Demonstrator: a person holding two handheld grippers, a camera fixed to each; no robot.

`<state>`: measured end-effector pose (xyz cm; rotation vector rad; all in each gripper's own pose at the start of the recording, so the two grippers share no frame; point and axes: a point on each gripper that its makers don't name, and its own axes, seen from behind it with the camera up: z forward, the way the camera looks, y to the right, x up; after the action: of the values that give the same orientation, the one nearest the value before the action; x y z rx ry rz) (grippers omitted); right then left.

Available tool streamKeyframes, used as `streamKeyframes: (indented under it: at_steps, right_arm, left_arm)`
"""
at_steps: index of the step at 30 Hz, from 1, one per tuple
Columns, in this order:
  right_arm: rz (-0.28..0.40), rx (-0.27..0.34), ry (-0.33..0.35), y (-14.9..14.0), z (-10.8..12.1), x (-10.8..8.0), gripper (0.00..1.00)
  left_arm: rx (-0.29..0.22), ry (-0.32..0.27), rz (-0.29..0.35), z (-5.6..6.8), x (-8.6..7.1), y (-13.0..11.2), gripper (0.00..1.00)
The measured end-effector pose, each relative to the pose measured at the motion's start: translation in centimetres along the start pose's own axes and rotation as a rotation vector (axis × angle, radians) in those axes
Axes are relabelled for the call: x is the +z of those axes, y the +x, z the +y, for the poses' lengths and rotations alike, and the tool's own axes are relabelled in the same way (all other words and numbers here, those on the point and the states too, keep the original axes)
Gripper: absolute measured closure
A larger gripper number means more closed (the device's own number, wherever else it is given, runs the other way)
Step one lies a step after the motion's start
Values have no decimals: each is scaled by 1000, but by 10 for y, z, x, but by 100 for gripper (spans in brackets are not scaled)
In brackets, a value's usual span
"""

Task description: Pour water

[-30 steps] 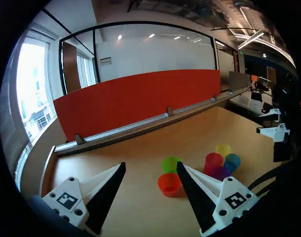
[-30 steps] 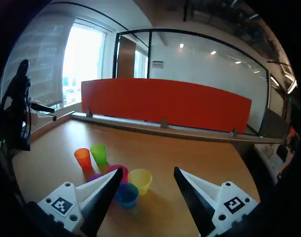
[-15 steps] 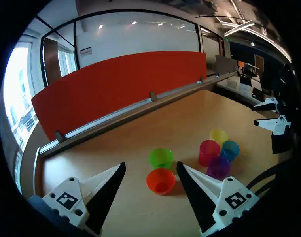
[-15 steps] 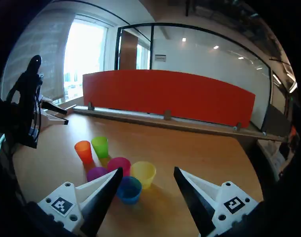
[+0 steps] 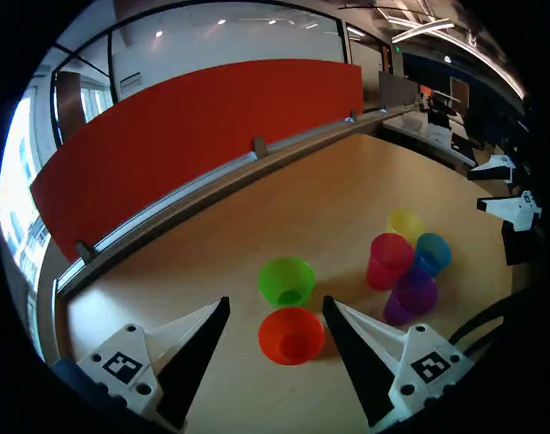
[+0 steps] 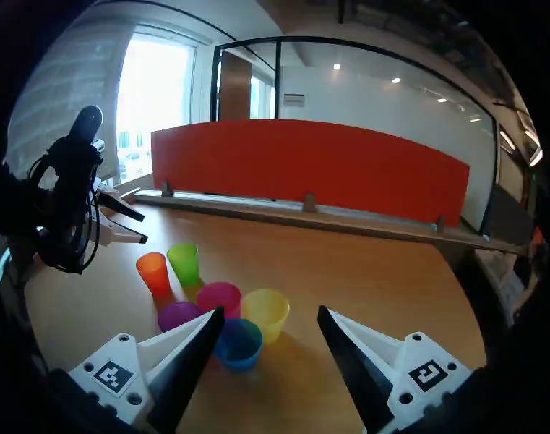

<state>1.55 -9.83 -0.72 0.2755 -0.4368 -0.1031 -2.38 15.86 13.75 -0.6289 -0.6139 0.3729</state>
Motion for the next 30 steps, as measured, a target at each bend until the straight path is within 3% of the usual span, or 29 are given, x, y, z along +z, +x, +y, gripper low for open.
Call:
streamKeyframes:
  at_steps: [8,16,30]
  right_arm:
    - [-10,6,0,-4,1,2,0]
    - [-19,16,-2,-8,4,3,0]
    - [-27,34,-13,-10,14,9,0]
  left_arm:
    - [41,-28,-57,1,31,-10,5]
    - [22,-60,-98,3,56,-14,4]
    - [33,-88,-162,9,86,-24,4]
